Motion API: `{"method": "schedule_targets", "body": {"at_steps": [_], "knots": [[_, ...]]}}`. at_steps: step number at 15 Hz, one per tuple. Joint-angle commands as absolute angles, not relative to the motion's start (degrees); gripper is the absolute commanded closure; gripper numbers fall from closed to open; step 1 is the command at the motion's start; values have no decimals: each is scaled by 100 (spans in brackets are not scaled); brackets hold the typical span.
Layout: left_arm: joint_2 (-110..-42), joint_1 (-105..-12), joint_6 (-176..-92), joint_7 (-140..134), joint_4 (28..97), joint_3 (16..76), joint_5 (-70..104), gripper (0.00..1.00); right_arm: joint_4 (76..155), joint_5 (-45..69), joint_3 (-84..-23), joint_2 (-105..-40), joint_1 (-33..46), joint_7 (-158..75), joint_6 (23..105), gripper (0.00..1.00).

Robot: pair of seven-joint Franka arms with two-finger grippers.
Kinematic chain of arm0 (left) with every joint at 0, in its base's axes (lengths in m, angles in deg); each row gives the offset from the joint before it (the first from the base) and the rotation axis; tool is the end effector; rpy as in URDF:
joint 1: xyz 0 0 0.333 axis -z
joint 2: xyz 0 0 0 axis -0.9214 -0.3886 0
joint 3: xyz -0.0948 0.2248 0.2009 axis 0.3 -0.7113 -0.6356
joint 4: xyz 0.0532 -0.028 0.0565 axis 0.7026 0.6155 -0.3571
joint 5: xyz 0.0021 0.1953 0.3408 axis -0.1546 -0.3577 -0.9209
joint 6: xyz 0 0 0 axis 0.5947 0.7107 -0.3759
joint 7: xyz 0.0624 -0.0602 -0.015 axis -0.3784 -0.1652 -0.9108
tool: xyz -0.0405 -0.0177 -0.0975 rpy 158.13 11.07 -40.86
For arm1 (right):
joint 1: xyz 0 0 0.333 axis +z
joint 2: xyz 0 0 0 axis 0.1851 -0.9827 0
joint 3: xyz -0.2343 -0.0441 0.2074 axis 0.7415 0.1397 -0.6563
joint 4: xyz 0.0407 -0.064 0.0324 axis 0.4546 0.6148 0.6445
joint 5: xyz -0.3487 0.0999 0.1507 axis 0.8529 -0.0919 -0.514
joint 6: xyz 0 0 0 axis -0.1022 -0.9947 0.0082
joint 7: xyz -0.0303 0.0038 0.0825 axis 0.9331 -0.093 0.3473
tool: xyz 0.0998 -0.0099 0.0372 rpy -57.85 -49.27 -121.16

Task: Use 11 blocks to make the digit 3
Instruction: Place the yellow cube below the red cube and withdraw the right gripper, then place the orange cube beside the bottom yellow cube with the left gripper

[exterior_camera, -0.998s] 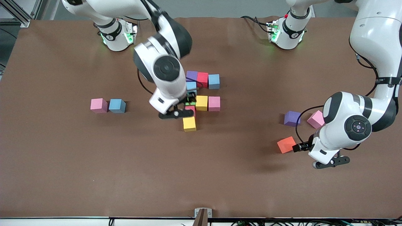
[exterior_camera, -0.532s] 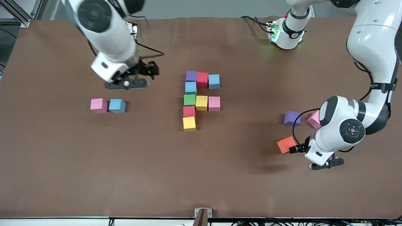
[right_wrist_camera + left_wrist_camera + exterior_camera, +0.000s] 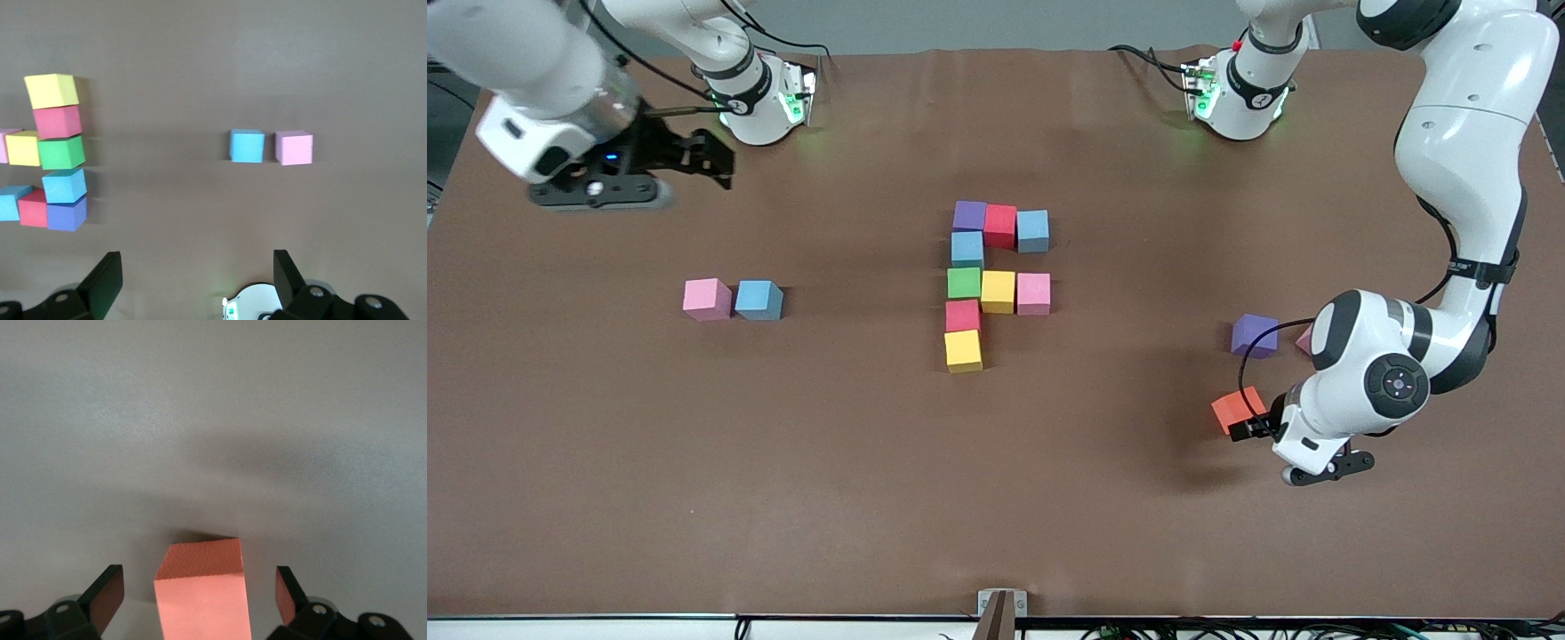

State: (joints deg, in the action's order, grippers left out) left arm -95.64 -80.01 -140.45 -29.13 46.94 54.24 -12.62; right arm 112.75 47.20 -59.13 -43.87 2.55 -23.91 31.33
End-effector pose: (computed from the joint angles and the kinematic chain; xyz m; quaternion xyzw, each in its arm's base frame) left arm 0.7084 -0.0976 0.2431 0.9930 0.1177 -0.0108 0.0082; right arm 0.4954 0.1253 0.6143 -0.9973 -0.0097 0.0733 0.0008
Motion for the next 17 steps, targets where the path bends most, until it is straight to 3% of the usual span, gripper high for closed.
{"method": "schedule_targets", "body": {"at_steps": [1, 6, 12, 15, 16, 17], "knots": [[-9658, -8014, -14135, -3082, 4715, 5445, -1312, 0, 11471, 4627, -5920, -4239, -257, -2963, 3216, 0], [-9825, -8040, -14135, -3230, 4890, 5445, -1294, 5, 11357, 4627, -5902, -4274, -846, -3088, 3312, 0], [-9738, -8058, -14109, -3977, 5154, 5462, -1303, 65, 11032, 4671, -5884, -4379, -900, -3079, 3444, 0], [-9694, -7926, -14109, -4739, 5119, 5576, -1294, 81, 10804, 4618, -5884, -4529, -1048, -3106, 3453, 0], [-9703, -7848, -14117, -5117, 5093, 5672, -1294, 91, 10716, 4618, -5884, -4590, -1093, -3114, 3462, 0], [-9703, -7734, -14117, -5530, 5084, 5690, -1303, 93, 10576, 4618, -5884, -4687, -1128, -3114, 3453, 0]]}}
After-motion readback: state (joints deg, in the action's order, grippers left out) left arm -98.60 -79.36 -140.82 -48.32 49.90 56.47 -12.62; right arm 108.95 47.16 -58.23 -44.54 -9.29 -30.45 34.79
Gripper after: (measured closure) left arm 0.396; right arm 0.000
